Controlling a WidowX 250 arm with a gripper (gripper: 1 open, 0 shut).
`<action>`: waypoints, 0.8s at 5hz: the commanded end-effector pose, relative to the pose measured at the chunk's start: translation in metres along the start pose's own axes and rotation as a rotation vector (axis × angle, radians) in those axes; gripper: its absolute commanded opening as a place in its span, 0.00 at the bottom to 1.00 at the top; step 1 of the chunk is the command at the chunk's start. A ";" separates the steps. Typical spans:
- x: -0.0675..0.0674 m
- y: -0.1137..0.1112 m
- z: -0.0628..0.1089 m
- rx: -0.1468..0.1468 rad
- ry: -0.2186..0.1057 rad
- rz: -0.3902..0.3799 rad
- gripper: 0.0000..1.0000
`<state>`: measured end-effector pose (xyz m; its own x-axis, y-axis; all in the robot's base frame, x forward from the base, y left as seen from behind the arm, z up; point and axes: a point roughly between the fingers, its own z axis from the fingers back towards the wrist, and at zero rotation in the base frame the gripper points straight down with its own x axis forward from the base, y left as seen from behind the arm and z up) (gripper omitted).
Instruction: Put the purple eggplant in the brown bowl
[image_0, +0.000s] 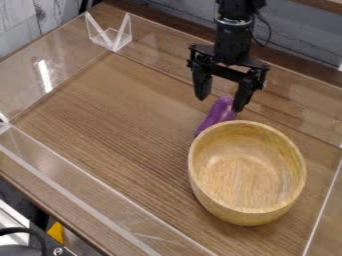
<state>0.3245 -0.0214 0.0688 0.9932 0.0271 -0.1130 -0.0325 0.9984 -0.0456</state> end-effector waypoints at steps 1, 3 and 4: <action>0.013 -0.002 0.001 -0.011 -0.058 0.051 1.00; 0.028 0.005 -0.016 -0.022 -0.074 0.090 1.00; 0.035 0.007 -0.016 -0.030 -0.078 0.091 0.00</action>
<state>0.3474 -0.0157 0.0322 0.9885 0.1158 -0.0974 -0.1217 0.9910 -0.0565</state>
